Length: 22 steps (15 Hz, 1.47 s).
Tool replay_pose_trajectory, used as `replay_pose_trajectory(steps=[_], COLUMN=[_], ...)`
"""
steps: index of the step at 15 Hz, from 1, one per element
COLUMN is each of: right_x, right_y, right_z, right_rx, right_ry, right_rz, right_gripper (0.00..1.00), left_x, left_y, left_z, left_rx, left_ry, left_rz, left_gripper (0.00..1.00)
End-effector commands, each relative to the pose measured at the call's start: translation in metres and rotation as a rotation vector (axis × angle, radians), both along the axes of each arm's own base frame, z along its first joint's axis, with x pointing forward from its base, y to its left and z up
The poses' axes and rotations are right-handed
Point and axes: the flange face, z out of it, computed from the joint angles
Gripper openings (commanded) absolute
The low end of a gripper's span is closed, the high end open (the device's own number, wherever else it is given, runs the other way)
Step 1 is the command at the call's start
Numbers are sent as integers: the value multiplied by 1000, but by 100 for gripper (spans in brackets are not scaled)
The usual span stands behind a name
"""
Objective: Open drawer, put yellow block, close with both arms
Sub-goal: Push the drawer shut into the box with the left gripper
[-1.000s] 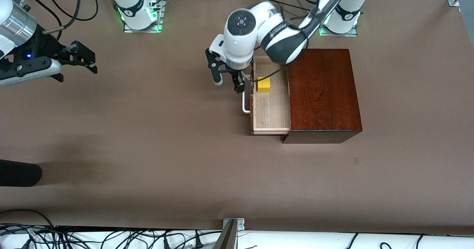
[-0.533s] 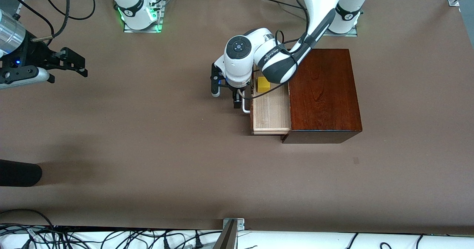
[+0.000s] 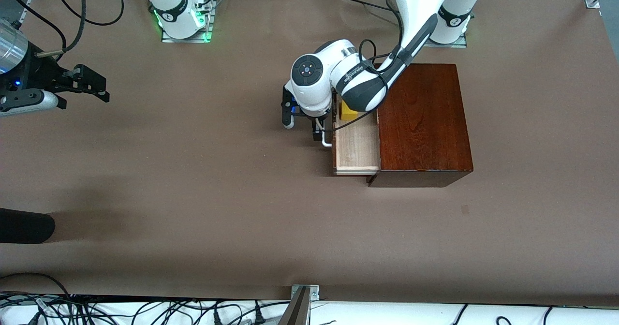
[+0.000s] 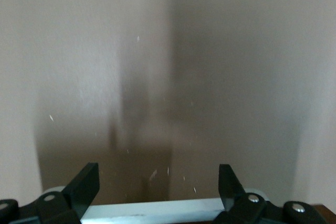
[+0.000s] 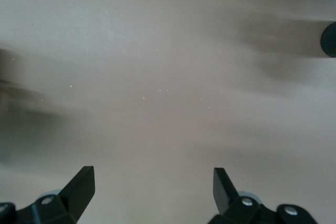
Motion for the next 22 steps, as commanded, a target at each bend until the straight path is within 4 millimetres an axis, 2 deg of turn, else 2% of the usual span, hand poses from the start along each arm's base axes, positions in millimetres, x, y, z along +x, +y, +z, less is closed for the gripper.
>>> replay_pose_trajectory(steps=[1, 8, 12, 15, 18, 22], right_x=[-4, -2, -2, -2, -2, -2], right_y=[-3, -6, -6, -5, -5, -4], right_z=[6, 7, 7, 7, 7, 7], right_rx=[-12, -24, -23, -22, -22, -20], right_ry=[-18, -31, -34, -34, -34, -33], right_rz=[-6, -13, -16, -16, -16, -17], right_gripper=[100, 100, 100, 100, 100, 100], left_x=[1, 9, 24, 24, 33, 32], left_y=[20, 52, 78, 82, 98, 98], left_z=[5, 7, 5, 5, 2, 3], left_rx=[95, 205, 248, 263, 273, 276], left_ry=[29, 76, 90, 103, 117, 119], left_rz=[-5, 35, 75, 82, 105, 106], left_gripper=[100, 100, 100, 100, 100, 100])
